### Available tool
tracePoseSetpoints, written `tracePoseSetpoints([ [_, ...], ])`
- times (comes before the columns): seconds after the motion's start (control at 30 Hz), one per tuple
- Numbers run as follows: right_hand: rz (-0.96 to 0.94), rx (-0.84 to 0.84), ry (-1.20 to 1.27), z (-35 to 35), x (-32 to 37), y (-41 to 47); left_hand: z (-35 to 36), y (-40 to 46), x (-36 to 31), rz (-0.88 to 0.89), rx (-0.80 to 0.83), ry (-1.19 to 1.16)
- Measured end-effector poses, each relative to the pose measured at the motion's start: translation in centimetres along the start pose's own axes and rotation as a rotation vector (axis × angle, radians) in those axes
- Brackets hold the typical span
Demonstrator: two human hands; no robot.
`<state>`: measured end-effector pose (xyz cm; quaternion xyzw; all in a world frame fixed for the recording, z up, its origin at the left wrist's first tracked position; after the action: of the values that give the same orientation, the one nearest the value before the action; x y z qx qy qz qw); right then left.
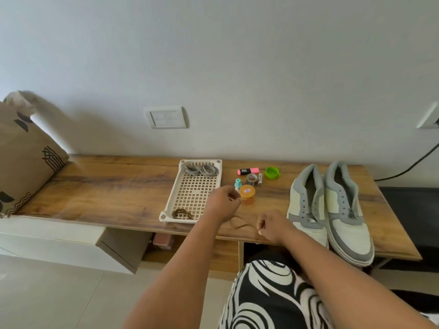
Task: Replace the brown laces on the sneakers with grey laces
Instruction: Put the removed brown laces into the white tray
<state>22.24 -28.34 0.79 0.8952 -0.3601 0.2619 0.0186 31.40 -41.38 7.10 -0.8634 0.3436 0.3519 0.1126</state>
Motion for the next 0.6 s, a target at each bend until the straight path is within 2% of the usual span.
tracePoseSetpoints([
  [0.07,-0.042,-0.078,0.086,-3.3,0.8,-0.9,0.9,-0.4,-1.3,-0.008,0.060,-0.002],
  [0.17,-0.110,-0.183,0.206,-10.3,0.7,-3.1,3.4,-1.6,-5.3,0.108,0.203,0.061],
  [0.3,-0.077,-0.344,0.424,-17.6,-2.8,-6.3,6.8,-4.6,-11.7,0.127,0.419,-0.271],
  [0.43,0.032,-0.506,0.806,-21.0,-8.5,-8.8,8.3,-5.7,-16.4,0.138,0.416,-0.485],
  [0.53,0.132,-0.571,0.964,-20.7,-12.6,-10.3,10.0,-6.8,-17.3,-0.006,0.467,-0.670],
  [0.6,0.229,-0.575,0.933,-19.6,-15.1,-10.7,11.1,-7.4,-17.0,-0.155,0.558,-0.798],
])
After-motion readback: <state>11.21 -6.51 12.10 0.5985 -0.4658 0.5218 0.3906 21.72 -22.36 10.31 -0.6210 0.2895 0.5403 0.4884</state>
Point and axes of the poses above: each hand's wrist, its own y-axis towards the middle knuckle, its own z-axis out of the palm, x = y × z, the point moved 7 cm from there along y, towards the middle knuckle, and after that the axes turned 10 degrees about -x, right-handed, at the moved point
